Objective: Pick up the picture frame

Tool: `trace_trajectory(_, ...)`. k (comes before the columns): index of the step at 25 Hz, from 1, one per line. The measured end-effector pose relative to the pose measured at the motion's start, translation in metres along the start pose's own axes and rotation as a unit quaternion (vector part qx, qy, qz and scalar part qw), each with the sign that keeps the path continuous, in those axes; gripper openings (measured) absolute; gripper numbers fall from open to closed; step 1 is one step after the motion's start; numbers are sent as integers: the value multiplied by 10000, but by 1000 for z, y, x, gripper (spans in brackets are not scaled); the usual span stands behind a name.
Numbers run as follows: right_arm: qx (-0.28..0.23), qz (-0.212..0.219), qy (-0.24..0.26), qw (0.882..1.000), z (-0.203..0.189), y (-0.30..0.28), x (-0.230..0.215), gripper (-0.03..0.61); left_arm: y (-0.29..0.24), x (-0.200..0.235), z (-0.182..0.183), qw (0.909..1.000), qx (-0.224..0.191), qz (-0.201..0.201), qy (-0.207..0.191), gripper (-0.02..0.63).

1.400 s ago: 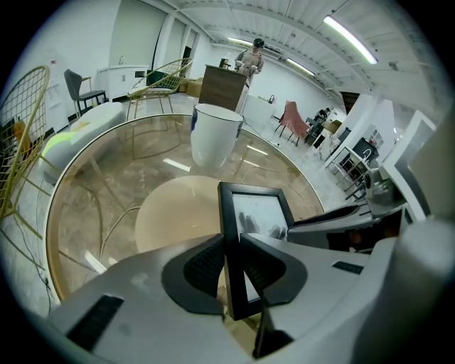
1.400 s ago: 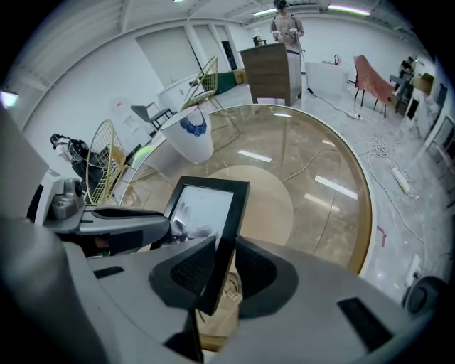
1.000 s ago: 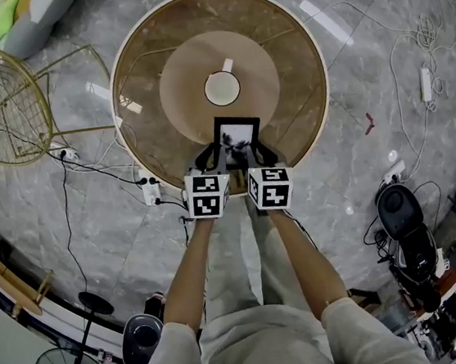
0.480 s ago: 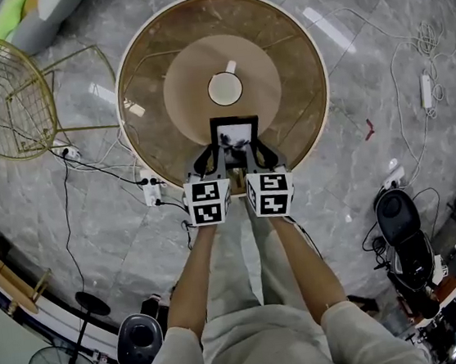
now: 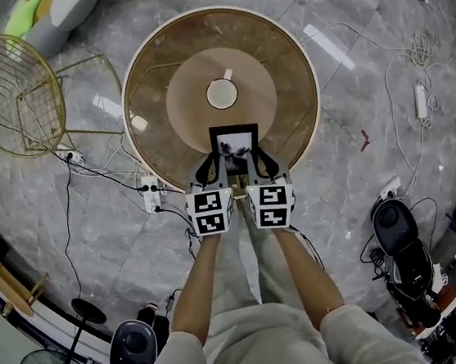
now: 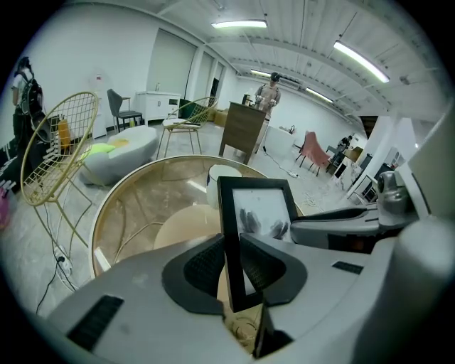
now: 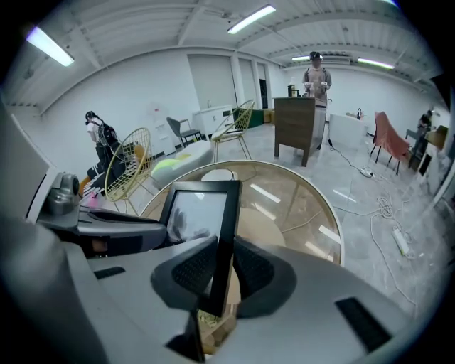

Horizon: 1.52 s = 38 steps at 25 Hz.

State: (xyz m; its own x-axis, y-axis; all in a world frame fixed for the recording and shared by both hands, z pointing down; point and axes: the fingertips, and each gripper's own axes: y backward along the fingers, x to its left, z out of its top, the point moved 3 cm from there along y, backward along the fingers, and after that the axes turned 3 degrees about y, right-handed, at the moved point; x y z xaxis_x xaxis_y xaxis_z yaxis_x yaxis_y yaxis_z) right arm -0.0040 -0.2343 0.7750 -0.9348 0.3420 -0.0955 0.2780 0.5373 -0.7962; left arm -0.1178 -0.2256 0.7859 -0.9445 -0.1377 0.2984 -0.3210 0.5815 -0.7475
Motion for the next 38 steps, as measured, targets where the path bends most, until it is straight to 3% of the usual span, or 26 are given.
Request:
trace_trajectory(11,-844,-4,264,9961,62,59,-1,72,50,-26,61,9969,-743,220,-100,67)
trace_trajectory(21,-1674,8,644,9838,137,124,10,73,117,-45,134,9861,-1568,485,-262,66)
trace_trajectory(27,-2281,-31,879,9697,198,155,9,72,150,-58,194,9747,-2137,530,-390,66)
trace_trajectory(38,-3088,-55,1134,9443,272,232,16,74,222,-86,266,9490,-3015,556,-732,66)
